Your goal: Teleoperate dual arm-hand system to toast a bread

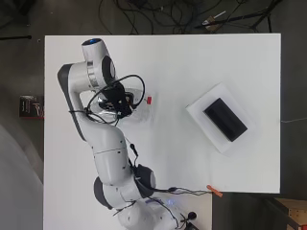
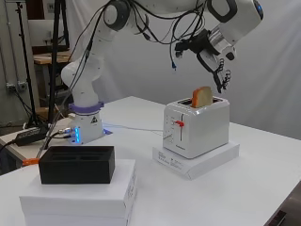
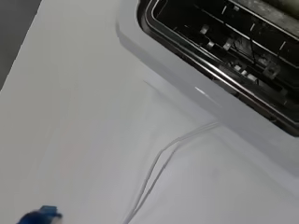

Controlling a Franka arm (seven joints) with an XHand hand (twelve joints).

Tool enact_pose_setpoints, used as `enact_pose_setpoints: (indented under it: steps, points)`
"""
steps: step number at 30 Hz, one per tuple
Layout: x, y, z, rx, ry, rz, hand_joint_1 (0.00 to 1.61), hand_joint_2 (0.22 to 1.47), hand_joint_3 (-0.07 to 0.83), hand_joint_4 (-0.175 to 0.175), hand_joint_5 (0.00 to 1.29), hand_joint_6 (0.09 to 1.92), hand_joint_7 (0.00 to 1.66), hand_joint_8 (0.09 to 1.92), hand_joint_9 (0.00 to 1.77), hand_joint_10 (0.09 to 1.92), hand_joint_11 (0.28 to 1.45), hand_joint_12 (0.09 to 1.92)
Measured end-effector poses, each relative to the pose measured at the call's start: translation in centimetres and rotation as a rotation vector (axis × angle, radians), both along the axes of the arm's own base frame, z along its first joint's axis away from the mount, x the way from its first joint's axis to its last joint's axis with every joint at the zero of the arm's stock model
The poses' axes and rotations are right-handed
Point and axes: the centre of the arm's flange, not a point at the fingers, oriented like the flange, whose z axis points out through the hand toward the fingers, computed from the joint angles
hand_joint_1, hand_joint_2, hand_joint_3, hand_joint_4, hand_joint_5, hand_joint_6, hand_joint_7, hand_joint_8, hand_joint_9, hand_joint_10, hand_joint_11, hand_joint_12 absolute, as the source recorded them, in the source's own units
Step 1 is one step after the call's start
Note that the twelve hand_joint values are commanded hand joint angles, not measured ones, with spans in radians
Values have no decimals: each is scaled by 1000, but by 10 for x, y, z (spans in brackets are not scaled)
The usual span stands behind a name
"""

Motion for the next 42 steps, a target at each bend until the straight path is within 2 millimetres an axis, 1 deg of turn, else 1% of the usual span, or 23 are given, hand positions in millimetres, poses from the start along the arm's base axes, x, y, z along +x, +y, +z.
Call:
enact_pose_setpoints:
  steps: [3, 6, 9, 11, 13, 16, 18, 20, 22, 23, 28, 29, 30, 31, 32, 33, 34, 35, 36, 37, 40, 41, 42]
  points:
    - [-5, -5, 1, -10, -71, 107, 1, 914, 13, 62, 222, 87, 254, 87, 333, 87, 401, 87]
    - [-3, -26, -3, -58, -120, 207, 0, 943, 21, 10, 243, 87, 261, 87, 342, 87, 396, 87]
    - [-1, -44, 8, -86, -238, 216, 0, 955, 22, -21, 224, 87, 246, 87, 325, 87, 387, 87]
    - [-4, -57, 18, -111, -331, 121, 0, 953, 17, -32, 207, 87, 233, 87, 310, 87, 381, 87]
    - [-7, -75, 24, -165, -413, -20, 0, 951, 14, -38, 197, 87, 221, 87, 298, 87, 376, 87]
    - [-17, -120, 28, -252, -499, -260, 0, 988, 24, -39, 198, 87, 202, 87, 263, 87, 363, 87]
    - [-27, -150, 25, -256, -501, -394, 0, 1021, 16, -41, 220, 87, 211, 87, 258, 87, 359, 87]
    - [-32, -180, 21, -217, -511, -493, 0, 1033, 10, -46, 231, 87, 220, 87, 260, 87, 358, 87]
    - [-37, -211, 14, -180, -542, -566, 0, 1036, 8, -53, 240, 87, 235, 87, 271, 87, 362, 87]
    - [-41, -221, 7, -172, -554, -585, 0, 1036, 7, -56, 243, 87, 240, 87, 277, 87, 365, 87]
    - [-69, -248, -35, -183, -591, -659, 0, 1035, 3, -69, 233, 87, 244, 87, 293, 87, 374, 87]
    - [-73, -251, -41, -188, -603, -679, 0, 1039, 2, -71, 230, 87, 257, 87, 331, 87, 395, 87]
    - [-75, -253, -46, -196, -612, -702, 0, 1067, 3, -79, 249, 87, 411, 87, 571, 87, 534, 87]
    - [-76, -254, -51, -205, -617, -725, 5, 1098, -1, -87, 267, 87, 683, 87, 768, 499, 615, 559]
    - [-76, -256, -53, -213, -620, -742, 14, 1113, -3, -90, 284, 87, 892, 87, 870, 974, 658, 1085]
    - [-76, -257, -53, -216, -622, -750, 23, 1115, -4, -89, 297, 87, 1034, 87, 924, 1319, 682, 1443]
    - [-77, -257, -52, -215, -627, -750, 24, 1108, 10, -92, 310, 87, 1061, 314, 943, 1565, 714, 1672]
    - [-77, -258, -53, -211, -634, -747, 32, 1104, 11, -86, 330, 87, 1017, 727, 996, 1712, 764, 1798]
    - [-77, -257, -56, -207, -641, -745, 36, 1103, 8, -80, 350, 87, 963, 1038, 1038, 1795, 803, 1863]
    - [-77, -257, -62, -203, -647, -741, 37, 1101, 5, -74, 362, 87, 912, 1152, 1043, 1830, 815, 1894]
    - [-80, -253, -86, -204, -628, -724, 35, 1098, 0, -59, 384, 87, 859, 1270, 1031, 1834, 815, 1919]
    - [-79, -252, -91, -205, -616, -717, 35, 1096, 0, -57, 374, 87, 858, 1279, 1041, 1846, 833, 1920]
    - [-76, -251, -93, -205, -609, -710, 39, 1096, 0, -55, 365, 87, 876, 1372, 1090, 1875, 891, 1920]
